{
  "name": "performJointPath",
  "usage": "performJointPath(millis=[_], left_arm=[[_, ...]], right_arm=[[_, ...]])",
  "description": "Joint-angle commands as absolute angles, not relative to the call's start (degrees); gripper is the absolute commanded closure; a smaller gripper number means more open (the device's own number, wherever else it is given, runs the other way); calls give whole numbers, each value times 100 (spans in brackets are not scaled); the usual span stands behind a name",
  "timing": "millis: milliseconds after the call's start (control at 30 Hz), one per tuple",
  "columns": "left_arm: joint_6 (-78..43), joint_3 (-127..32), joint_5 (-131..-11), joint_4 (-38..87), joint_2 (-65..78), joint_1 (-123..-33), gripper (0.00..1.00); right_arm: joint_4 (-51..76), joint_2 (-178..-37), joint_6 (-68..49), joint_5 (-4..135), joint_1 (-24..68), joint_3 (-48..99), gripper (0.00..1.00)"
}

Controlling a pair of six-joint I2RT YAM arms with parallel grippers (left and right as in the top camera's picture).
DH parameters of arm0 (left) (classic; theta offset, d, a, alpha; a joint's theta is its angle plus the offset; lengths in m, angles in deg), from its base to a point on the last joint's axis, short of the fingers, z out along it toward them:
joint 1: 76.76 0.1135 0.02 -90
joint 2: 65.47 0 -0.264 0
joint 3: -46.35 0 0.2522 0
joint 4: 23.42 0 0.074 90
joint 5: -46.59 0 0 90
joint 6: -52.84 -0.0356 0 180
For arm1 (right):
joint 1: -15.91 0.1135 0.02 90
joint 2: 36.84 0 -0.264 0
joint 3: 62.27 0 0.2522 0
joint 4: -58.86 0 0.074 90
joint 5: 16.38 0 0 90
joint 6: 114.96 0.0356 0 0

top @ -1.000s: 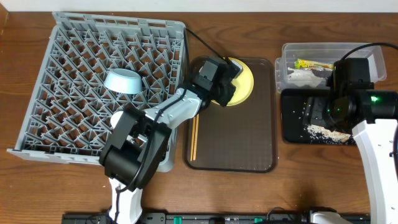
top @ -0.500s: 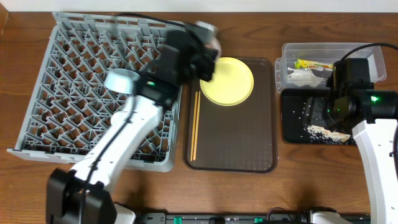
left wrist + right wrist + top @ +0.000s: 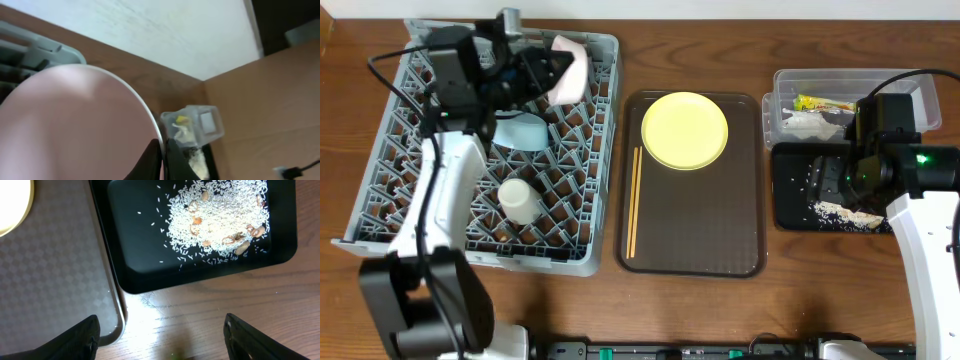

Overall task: Sort waste into correct bins and load items into the dishwasher
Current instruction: 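Carry the pink bowl into the dish rack and release it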

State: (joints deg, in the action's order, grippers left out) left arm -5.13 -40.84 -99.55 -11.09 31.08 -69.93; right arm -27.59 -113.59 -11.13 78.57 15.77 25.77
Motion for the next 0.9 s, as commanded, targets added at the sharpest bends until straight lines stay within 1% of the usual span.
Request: performJointPath(millis=[0,167,400,533,567,600,633,667,800,867], left_arm=[[539,-4086,-10846,-1525,3620,-6770,94],[1623,-4086,-11052,-2473,4289,-6665,94],[1831,-4086,-11030,-2524,4737,-6604,94],[1844,-4086,-10875,-2526,4802,-6381,93],[1841,-4086,-10835,-2528,4802,-6298,90],[1835,-4086,-10831,-2526,4802,-6222,83],[1719,-4086,-10838,-2524,4802,-6121,71],[1658,-4086,-10859,-2526,4800,-6056,63],[1625,-4086,-11253,-2526,4800,-5798,42],[1625,-4086,-11437,-2526,4794,-5715,36]], right_arm=[[-2774,-11324,-1175,7919,1555,2660,23],[-2774,-11324,-1175,7919,1555,2660,23],[-2776,-11324,-1175,7919,1555,2660,23],[-2783,-11324,-1175,7919,1555,2660,23],[-2792,-11324,-1175,7919,1555,2660,23],[-2794,-11324,-1175,7919,1555,2660,23],[-2794,-11324,-1175,7919,1555,2660,23],[-2792,-11324,-1175,7919,1555,2660,23],[-2789,-11324,-1172,7919,1555,2660,23],[-2789,-11324,-1175,7919,1555,2660,23]])
